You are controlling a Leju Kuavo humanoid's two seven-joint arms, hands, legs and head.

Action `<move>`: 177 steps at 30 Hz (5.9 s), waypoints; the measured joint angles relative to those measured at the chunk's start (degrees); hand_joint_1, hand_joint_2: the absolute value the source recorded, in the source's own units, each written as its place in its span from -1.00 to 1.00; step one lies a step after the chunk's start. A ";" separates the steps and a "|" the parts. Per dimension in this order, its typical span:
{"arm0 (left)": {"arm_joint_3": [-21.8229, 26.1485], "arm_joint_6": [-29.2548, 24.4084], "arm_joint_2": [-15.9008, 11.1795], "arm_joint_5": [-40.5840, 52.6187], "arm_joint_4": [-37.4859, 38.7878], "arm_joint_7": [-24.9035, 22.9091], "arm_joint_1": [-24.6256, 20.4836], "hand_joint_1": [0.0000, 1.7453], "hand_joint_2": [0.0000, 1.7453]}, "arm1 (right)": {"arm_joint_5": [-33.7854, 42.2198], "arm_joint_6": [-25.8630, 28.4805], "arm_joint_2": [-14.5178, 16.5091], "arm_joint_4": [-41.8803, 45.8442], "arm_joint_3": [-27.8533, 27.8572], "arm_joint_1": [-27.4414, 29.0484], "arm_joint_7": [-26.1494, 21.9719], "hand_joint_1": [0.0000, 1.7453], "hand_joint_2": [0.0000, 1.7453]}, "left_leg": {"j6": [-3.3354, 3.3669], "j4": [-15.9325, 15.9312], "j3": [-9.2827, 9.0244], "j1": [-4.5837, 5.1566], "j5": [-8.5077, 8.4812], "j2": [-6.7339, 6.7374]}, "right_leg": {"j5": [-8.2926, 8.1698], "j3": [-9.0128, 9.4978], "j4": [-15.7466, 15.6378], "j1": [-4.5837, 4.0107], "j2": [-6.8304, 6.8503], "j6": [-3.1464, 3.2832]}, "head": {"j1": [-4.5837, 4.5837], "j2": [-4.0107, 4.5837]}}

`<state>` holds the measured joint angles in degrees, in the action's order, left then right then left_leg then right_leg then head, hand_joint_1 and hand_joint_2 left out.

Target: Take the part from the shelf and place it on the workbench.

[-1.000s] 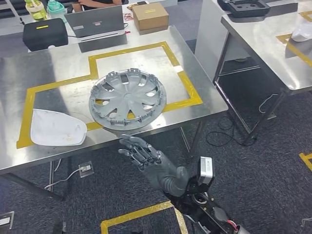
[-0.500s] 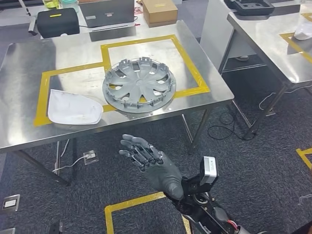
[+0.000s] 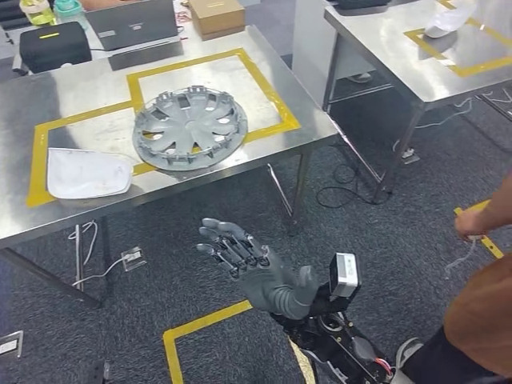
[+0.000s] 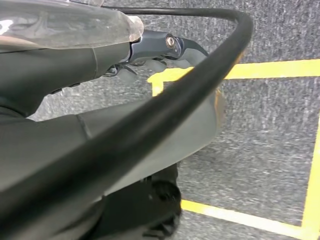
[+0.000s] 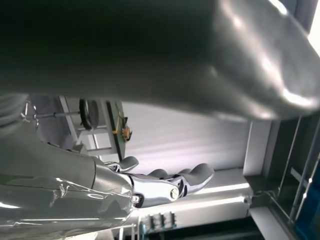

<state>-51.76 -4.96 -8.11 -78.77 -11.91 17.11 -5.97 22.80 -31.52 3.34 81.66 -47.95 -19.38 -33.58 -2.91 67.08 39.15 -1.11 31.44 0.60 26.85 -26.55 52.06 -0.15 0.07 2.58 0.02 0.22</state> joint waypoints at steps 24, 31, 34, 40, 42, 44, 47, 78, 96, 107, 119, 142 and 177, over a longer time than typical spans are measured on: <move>0.01 0.02 -0.26 -0.09 -0.05 0.05 0.09 -1.00 -1.00 | 0.45 -0.73 -0.07 -0.81 -0.40 -0.23 -0.79 -1.00 -1.00 | 1.15 -13.98 -9.82 0.09 -6.51 5.40 | -0.45 -2.81 2.59 0.50 3.22 -2.94 | -1.90 0.00; 0.02 0.01 -0.26 -0.34 -0.07 0.06 0.14 -1.00 -1.00 | 0.48 -0.63 -0.07 -0.95 -0.20 -0.50 -1.12 -1.00 -1.00 | 0.23 2.35 -2.23 -0.34 2.17 -0.02 | -2.09 -4.27 2.26 0.37 -1.05 -0.33 | 0.53 0.00; 0.02 0.00 -0.28 -0.39 -0.07 0.07 0.33 -1.00 -1.00 | 0.48 -0.62 -0.09 -0.99 -0.15 -0.47 -1.15 -1.00 -1.00 | 0.91 0.25 -3.05 -0.22 -0.79 -0.57 | -2.55 -4.61 2.30 -0.01 -3.45 -0.25 | 1.17 0.00; 0.02 -0.01 -0.60 -0.40 -0.05 0.07 0.02 -1.00 -1.00 | 0.48 -0.59 -0.08 -0.97 -0.05 -0.62 -1.31 -1.00 -1.00 | 2.11 -13.91 -9.48 0.18 -6.08 -3.24 | -3.27 -5.66 2.34 -0.04 -6.94 -1.66 | 1.63 0.00; 0.02 0.00 -0.51 -0.41 -0.06 0.07 -0.06 -1.00 -1.00 | 0.48 -0.55 -0.09 -0.96 0.08 -0.65 -1.38 -1.00 -1.00 | 2.62 -14.43 -9.66 -0.06 -6.43 -1.93 | -2.31 -6.64 3.80 -0.17 -5.41 -2.27 | 1.33 0.00; 0.03 0.00 -0.47 -0.43 -0.07 0.07 0.08 -1.00 -1.00 | 0.48 -0.39 -0.11 -0.95 0.31 -0.73 -1.46 -1.00 -1.00 | 3.05 -14.76 -9.78 -0.15 -6.61 -0.41 | 1.28 -9.21 9.88 -0.10 -2.28 -2.81 | 0.52 0.00; 0.04 0.00 -0.49 -0.46 -0.07 0.07 0.32 -1.00 -1.00 | 1.02 -0.66 -0.31 -0.95 0.67 -0.69 -1.89 -1.00 -1.00 | 3.16 -14.71 -9.80 -0.01 -6.54 1.69 | 5.62 -13.32 20.11 0.65 -0.72 -3.71 | -0.30 0.00; 0.04 0.00 -0.45 -0.39 -0.07 -0.28 0.36 -1.00 -1.00 | 3.17 -10.32 -1.16 4.41 7.10 2.55 -5.10 -1.00 -1.00 | 2.81 -14.03 -9.27 0.10 -6.19 1.50 | 6.06 -13.69 20.70 0.39 -0.63 -3.52 | -0.48 0.00; 0.04 -0.05 -0.34 -0.33 -0.07 -0.78 0.34 -1.00 -1.00 | 3.17 -9.17 -1.31 5.40 7.39 2.65 -5.10 -1.00 -1.00 | 1.44 1.96 -1.88 0.43 -0.02 -0.58 | -1.85 -4.84 3.15 -0.77 -3.80 0.17 | 1.21 0.00; 0.04 -0.07 -0.65 -0.31 -0.09 -0.78 0.12 -1.00 -1.00 | 3.17 -9.16 -1.34 6.26 7.69 2.60 -5.10 -1.00 -1.00 | 3.54 -14.98 -9.55 0.54 -6.56 -0.33 | 3.51 -10.43 13.38 -0.59 -1.97 -2.39 | 0.46 0.00; 0.04 -0.07 -0.71 -0.27 -0.09 -0.85 0.05 -1.00 -1.00 | 2.34 -8.18 -1.56 6.84 8.09 3.24 -5.10 -1.00 -1.00 | 0.80 -13.92 -10.85 0.39 -4.61 5.78 | -1.40 -4.74 3.24 0.27 1.90 -1.90 | -0.54 0.00; 2.09 -1.78 -0.71 -5.60 -0.09 -1.13 0.72 -1.00 -1.00 | -7.09 17.70 -9.69 -8.54 17.92 11.33 7.03 -1.00 -1.00 | 3.51 -14.73 -10.08 0.34 -5.35 2.26 | 3.89 -12.63 17.97 0.91 -0.26 -3.92 | -0.51 0.00; 4.86 -1.04 -0.20 -5.47 -0.04 -0.30 0.69 -1.00 -1.00 | -7.81 33.50 -12.33 -60.79 21.74 9.69 19.75 -1.00 -1.00 | 2.44 -14.14 -10.71 0.61 -4.43 4.77 | -0.03 -3.55 3.36 0.78 3.98 -4.08 | -2.15 0.00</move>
<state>-46.90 -6.00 -8.31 -84.24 -11.96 16.81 -5.28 14.99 1.98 -8.99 20.87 -26.22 -9.69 -13.84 -0.47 52.95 28.44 -0.50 27.01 5.36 26.82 -30.10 55.42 0.63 4.05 -1.50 -2.13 0.22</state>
